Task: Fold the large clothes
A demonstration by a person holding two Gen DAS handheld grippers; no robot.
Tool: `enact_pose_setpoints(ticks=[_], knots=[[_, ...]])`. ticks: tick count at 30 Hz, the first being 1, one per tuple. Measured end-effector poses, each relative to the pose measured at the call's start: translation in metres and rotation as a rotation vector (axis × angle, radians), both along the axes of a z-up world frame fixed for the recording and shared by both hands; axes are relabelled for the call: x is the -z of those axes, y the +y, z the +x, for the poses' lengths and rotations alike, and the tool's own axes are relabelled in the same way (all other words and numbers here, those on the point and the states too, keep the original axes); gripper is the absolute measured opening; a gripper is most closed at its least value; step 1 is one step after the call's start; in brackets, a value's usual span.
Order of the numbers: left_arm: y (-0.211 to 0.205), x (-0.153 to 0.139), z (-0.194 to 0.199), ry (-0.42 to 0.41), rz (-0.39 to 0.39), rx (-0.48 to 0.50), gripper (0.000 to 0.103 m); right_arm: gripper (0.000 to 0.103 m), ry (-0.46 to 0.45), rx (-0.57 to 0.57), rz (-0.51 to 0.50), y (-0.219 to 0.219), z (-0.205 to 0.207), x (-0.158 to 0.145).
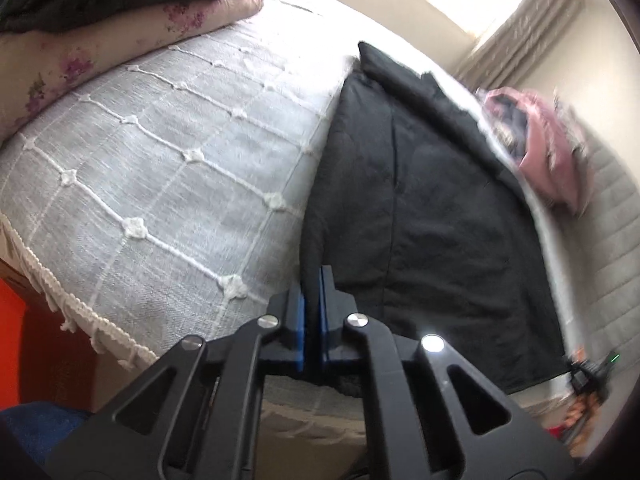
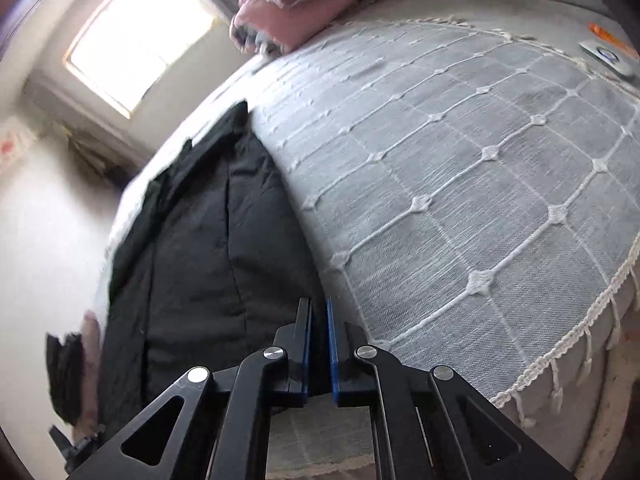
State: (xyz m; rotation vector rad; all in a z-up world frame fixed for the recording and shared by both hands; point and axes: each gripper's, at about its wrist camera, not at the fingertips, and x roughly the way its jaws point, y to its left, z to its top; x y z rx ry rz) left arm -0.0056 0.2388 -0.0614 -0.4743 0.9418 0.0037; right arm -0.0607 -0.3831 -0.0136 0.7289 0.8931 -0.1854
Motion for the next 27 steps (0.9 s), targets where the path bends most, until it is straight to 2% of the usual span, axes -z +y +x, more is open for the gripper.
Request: enact_pose_setpoints(ticks=[2, 4, 7, 9, 10, 11, 12, 16, 18, 19, 20, 21, 25, 27], knots=[[0.003, 0.008, 0.007, 0.034, -0.041, 0.008, 0.008, 0.007, 0.025, -0.02, 0.005, 0.002, 0.004, 0.004], [0.01, 0.011, 0.008, 0.045, -0.091, 0.003, 0.01, 0.011, 0.035, -0.041, 0.085, 0.002, 0.005, 0.014], [0.018, 0.014, 0.006, 0.047, -0.174, 0.005, 0.014, 0.026, 0.074, -0.018, 0.156, -0.006, 0.001, 0.027], [0.019, 0.015, 0.002, 0.051, -0.198, 0.026, 0.027, 0.034, 0.075, -0.023, 0.208, -0.01, -0.002, 0.033], [0.019, 0.017, 0.002, 0.056, -0.214, 0.041, 0.042, 0.036, 0.07, -0.025, 0.223, -0.011, -0.002, 0.034], [0.018, 0.019, 0.002, 0.063, -0.251, 0.068, 0.05, 0.038, 0.062, -0.025, 0.238, -0.013, -0.003, 0.035], [0.017, 0.02, 0.002, 0.065, -0.274, 0.084, 0.05, 0.038, 0.06, -0.028, 0.244, -0.013, -0.004, 0.036], [0.01, 0.015, 0.002, 0.064, -0.235, 0.117, 0.05, 0.038, 0.077, -0.042, 0.256, -0.012, -0.003, 0.04], [0.005, 0.01, 0.004, 0.053, -0.206, 0.128, 0.032, 0.037, 0.078, -0.056, 0.25, -0.008, 0.002, 0.039], [0.004, 0.009, 0.004, 0.049, -0.196, 0.127, 0.015, 0.036, 0.075, -0.061, 0.244, -0.006, 0.002, 0.038], [0.004, 0.008, 0.004, 0.044, -0.198, 0.128, 0.015, 0.027, 0.071, -0.07, 0.246, -0.004, 0.004, 0.037], [0.005, 0.007, 0.005, 0.04, -0.214, 0.128, 0.015, 0.026, 0.069, -0.076, 0.25, -0.003, 0.007, 0.038], [0.014, 0.014, 0.011, 0.057, -0.314, 0.101, 0.021, 0.029, 0.066, -0.068, 0.268, -0.003, 0.008, 0.039], [0.014, 0.016, 0.012, 0.065, -0.329, 0.097, 0.021, 0.03, 0.071, -0.064, 0.276, -0.005, 0.005, 0.04]])
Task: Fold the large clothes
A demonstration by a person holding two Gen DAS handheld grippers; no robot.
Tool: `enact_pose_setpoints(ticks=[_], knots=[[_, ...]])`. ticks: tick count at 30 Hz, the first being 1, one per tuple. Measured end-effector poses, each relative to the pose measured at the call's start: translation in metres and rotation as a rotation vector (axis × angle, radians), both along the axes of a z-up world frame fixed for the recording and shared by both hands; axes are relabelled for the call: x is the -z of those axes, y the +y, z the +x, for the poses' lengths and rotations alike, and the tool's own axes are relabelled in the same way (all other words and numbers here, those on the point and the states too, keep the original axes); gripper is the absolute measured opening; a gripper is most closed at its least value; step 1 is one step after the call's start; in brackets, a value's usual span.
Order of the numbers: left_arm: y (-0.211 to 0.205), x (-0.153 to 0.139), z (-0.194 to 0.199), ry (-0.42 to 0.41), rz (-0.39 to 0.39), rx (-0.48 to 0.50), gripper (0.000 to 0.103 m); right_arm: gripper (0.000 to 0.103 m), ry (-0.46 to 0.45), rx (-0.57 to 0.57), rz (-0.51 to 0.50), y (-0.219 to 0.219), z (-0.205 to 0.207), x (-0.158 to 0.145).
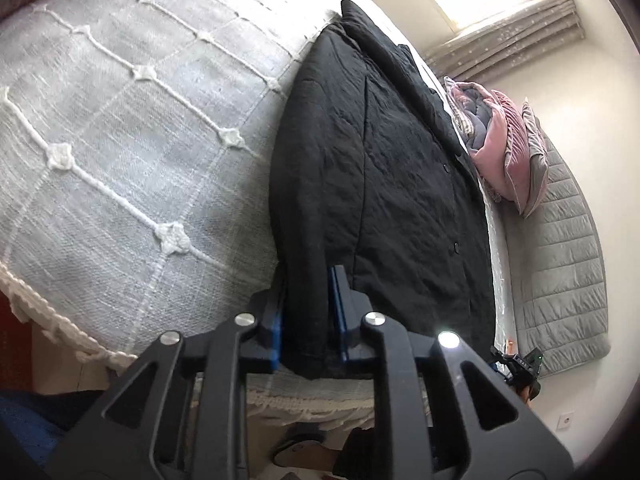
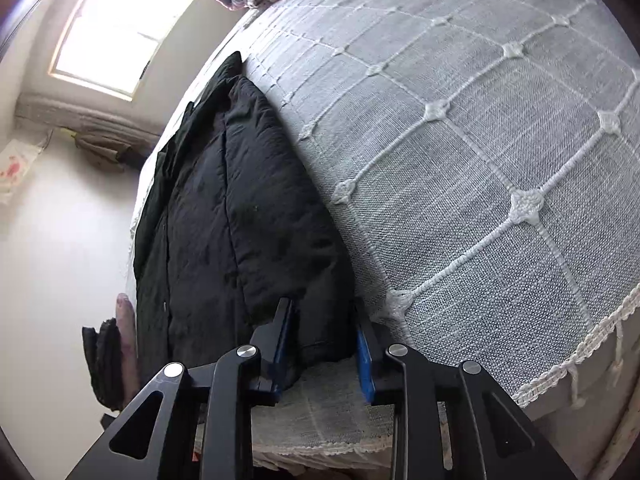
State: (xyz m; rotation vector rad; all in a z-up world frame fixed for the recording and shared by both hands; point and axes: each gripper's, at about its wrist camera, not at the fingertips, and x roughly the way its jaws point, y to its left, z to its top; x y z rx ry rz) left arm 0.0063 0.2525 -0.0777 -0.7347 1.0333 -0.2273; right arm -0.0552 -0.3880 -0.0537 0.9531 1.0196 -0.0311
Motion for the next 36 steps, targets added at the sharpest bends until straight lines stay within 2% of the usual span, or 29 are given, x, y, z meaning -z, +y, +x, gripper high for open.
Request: enact_pose_setpoints(ticks=[3, 5, 7, 10, 12, 13, 14, 16, 17, 21, 22, 25, 28, 33, 36], knots=[[-0.003, -0.002, 0.0, -0.012, 0.017, -0.003, 0.021, 0.032, 0.003, -0.001, -0.001, 0.001, 0.0, 0.001], [-0.007, -0.004, 0.001, -0.026, 0.042, -0.003, 0.016, 0.033, 0.009, 0.01, 0.001, 0.0, 0.001, 0.002], [-0.007, -0.006, -0.002, -0.036, 0.037, -0.003, 0.016, 0.033, 0.007, 0.028, 0.008, -0.001, 0.001, 0.004], [-0.005, -0.003, 0.0, -0.031, -0.001, -0.011, 0.024, 0.036, 0.01, 0.031, -0.013, 0.002, 0.003, 0.002], [-0.006, -0.003, 0.001, -0.03, 0.015, -0.005, 0.024, 0.04, 0.012, 0.021, -0.039, 0.006, 0.006, -0.001], [-0.009, -0.005, 0.001, -0.039, 0.038, 0.0, 0.023, 0.04, 0.014, 0.014, -0.054, 0.009, 0.008, -0.003], [-0.01, -0.007, 0.001, -0.046, 0.059, 0.0, 0.013, 0.04, 0.014, 0.012, -0.061, 0.011, 0.008, -0.004], [-0.012, -0.01, 0.001, -0.058, 0.079, -0.001, 0.011, 0.02, 0.002, 0.013, -0.049, 0.011, 0.008, -0.004], [-0.011, -0.012, 0.001, -0.066, 0.079, -0.008, 0.01, 0.016, -0.01, 0.011, -0.037, 0.012, 0.009, -0.004], [-0.007, -0.023, -0.003, -0.12, 0.076, -0.01, 0.008, 0.01, -0.112, 0.025, -0.06, 0.013, 0.003, -0.022], [-0.006, -0.027, -0.005, -0.138, 0.07, -0.005, 0.007, 0.009, -0.169, 0.037, -0.053, 0.012, -0.002, -0.03], [0.003, -0.048, -0.017, -0.194, 0.014, -0.007, 0.007, 0.008, -0.313, 0.073, 0.025, 0.01, -0.025, -0.049], [0.009, -0.072, -0.037, -0.243, 0.008, -0.012, 0.007, 0.008, -0.389, 0.081, 0.047, 0.013, -0.047, -0.068], [0.022, -0.136, -0.108, -0.334, -0.006, 0.03, 0.007, 0.007, -0.498, 0.071, 0.003, 0.024, -0.105, -0.114], [0.034, -0.174, -0.157, -0.42, 0.002, 0.04, 0.007, 0.007, -0.612, 0.056, -0.035, 0.027, -0.163, -0.156]])
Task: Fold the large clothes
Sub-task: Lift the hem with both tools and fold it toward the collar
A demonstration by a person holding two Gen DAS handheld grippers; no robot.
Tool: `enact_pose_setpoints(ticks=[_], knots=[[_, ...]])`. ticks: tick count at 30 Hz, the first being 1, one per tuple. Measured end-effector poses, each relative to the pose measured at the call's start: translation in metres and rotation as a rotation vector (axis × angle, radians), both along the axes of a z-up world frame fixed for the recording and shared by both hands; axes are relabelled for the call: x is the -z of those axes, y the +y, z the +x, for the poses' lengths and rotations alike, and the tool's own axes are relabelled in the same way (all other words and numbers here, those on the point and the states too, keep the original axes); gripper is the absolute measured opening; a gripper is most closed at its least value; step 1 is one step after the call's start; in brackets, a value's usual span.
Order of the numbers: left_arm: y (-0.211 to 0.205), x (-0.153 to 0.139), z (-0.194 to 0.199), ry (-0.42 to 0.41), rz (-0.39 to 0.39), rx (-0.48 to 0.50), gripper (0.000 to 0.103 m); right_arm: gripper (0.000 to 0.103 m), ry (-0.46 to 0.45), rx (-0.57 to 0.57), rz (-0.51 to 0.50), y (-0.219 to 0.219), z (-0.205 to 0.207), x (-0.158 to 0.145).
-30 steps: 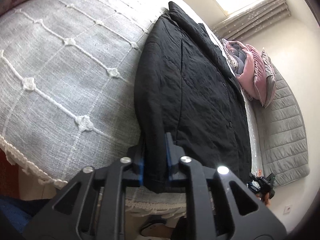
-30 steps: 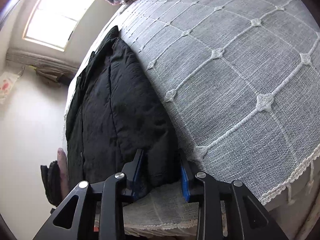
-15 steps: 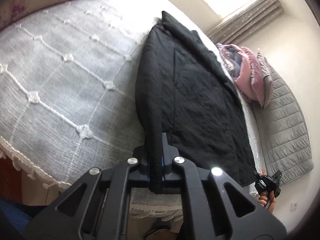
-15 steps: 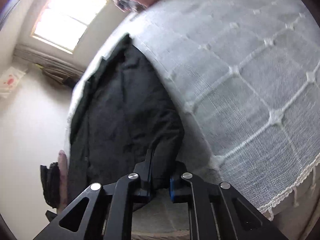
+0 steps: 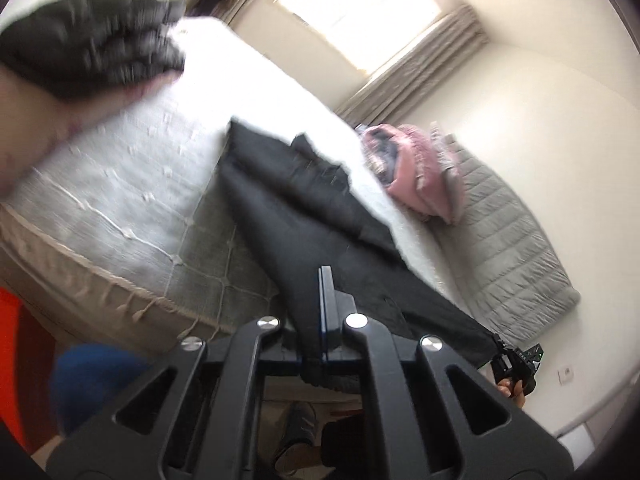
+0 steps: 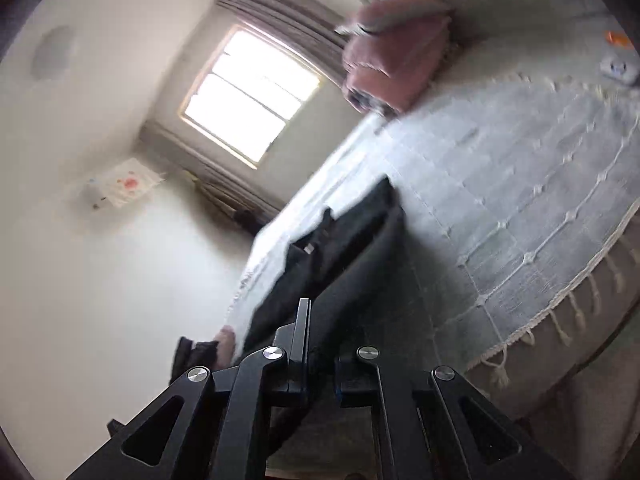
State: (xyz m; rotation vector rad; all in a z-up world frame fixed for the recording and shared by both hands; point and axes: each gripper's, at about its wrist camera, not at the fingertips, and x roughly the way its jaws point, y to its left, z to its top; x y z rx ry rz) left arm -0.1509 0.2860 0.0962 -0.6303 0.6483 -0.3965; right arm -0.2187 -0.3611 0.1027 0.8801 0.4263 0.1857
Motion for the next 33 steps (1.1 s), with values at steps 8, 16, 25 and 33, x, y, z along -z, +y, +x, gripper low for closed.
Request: enact_pose_setpoints(ticks=[8, 16, 25, 33], knots=[[0.017, -0.051, -0.052, -0.166, 0.045, -0.001, 0.007, 0.007, -0.182, -0.001, -0.103, 0.016, -0.058, -0.073], [0.008, -0.07, 0.066, -0.07, 0.017, -0.058, 0.007, 0.007, -0.155, -0.023, -0.026, 0.014, 0.09, -0.07], [-0.025, 0.008, 0.306, 0.308, -0.009, -0.052, 0.015, 0.03, 0.194, 0.097, 0.034, -0.016, 0.308, 0.008], [0.009, 0.079, 0.335, 0.437, -0.018, -0.179, 0.019, 0.079, 0.396, 0.238, -0.132, -0.038, 0.336, 0.087]])
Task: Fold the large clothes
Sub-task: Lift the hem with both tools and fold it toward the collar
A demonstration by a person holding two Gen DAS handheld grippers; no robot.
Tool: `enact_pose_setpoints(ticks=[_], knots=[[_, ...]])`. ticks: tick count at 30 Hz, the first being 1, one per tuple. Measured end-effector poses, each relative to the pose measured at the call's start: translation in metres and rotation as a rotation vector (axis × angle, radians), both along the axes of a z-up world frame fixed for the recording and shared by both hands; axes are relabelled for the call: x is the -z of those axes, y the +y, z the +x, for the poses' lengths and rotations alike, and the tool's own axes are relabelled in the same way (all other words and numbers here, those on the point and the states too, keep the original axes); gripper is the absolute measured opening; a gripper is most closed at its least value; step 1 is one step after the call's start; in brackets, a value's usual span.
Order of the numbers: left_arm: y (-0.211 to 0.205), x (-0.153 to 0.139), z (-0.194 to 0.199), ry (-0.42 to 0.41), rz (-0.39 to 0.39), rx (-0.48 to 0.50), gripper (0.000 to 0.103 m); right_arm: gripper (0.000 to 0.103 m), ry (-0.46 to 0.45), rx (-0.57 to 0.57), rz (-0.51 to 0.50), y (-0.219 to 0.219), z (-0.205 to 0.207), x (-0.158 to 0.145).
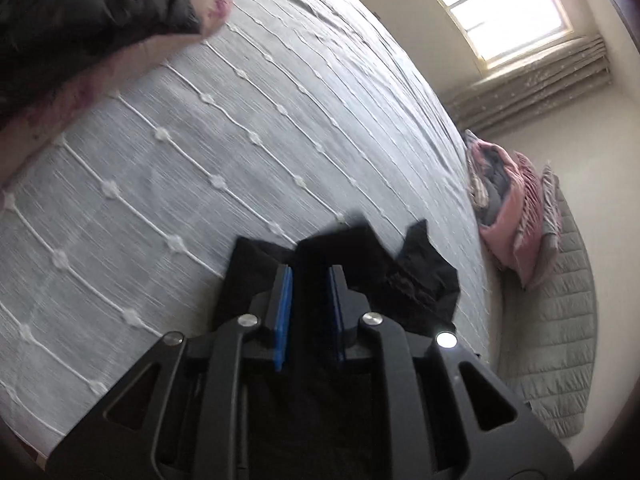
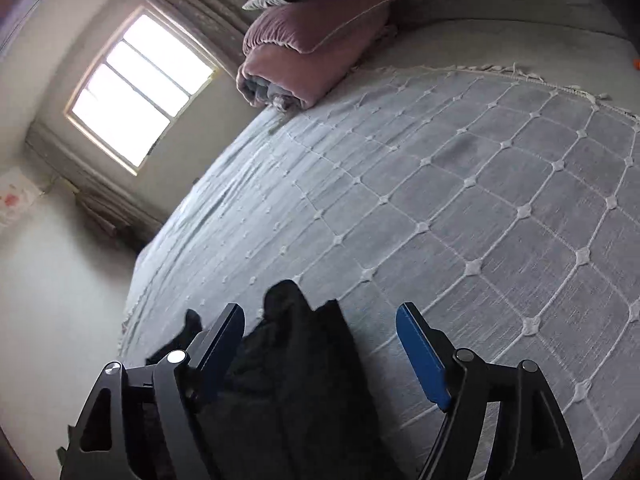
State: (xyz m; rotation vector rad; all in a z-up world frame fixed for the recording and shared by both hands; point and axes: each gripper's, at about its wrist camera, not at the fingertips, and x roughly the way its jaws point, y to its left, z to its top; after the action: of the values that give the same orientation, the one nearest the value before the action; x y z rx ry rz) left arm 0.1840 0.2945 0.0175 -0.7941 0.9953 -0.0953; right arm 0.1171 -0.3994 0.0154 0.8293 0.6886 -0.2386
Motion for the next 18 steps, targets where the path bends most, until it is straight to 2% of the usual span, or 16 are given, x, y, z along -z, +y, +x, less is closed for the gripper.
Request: enact_pose_setpoints(ticks=[1, 3, 5, 8, 10, 11, 12, 13, 14, 15, 16, 18], knots=[[0.003, 0.002, 0.001, -0.003, -0.006, -0.001, 0.02, 0.079, 0.026, -0.022, -0.005, -0.003, 0.006, 0.008], [-0.001, 0.006, 0.004, -0.004, 0.017, 0.039, 0.031, 0.079, 0.036, -0.047, -0.051, -0.004, 0.016, 0.014], [-0.016, 0.012, 0.01, 0.013, 0.075, 0.093, 0.047, 0.079, 0.013, -0.103, -0.105, 0.004, 0.027, 0.01], [-0.037, 0.028, 0.019, 0.04, 0.098, 0.169, 0.048, 0.079, -0.008, -0.22, -0.124, 0.022, 0.038, 0.002], [-0.048, 0.032, 0.025, 0.04, 0.117, 0.185, 0.048, 0.075, 0.03, -0.308, -0.153, 0.037, 0.055, 0.01], [-0.054, 0.032, 0.027, 0.027, 0.138, 0.191, 0.048, 0.069, 0.06, -0.34, -0.172, 0.043, 0.063, 0.016], [-0.057, 0.031, 0.029, 0.018, 0.156, 0.199, 0.048, 0.053, 0.091, -0.371, -0.187, 0.048, 0.069, 0.022], [-0.065, 0.029, 0.031, 0.005, 0.2, 0.215, 0.046, 0.042, 0.118, -0.396, -0.201, 0.053, 0.073, 0.027], [-0.071, 0.027, 0.031, -0.007, 0.25, 0.222, 0.029, 0.026, 0.139, -0.397, -0.23, 0.055, 0.074, 0.029], [-0.079, 0.024, 0.031, -0.011, 0.331, 0.23, 0.017, 0.015, 0.145, -0.395, -0.247, 0.055, 0.075, 0.031], [-0.083, 0.024, 0.034, -0.005, 0.375, 0.233, 0.009, 0.011, 0.135, -0.395, -0.259, 0.055, 0.074, 0.028], [-0.081, 0.019, 0.033, -0.028, 0.393, 0.212, 0.007, 0.006, 0.089, -0.366, -0.29, 0.053, 0.069, 0.014]])
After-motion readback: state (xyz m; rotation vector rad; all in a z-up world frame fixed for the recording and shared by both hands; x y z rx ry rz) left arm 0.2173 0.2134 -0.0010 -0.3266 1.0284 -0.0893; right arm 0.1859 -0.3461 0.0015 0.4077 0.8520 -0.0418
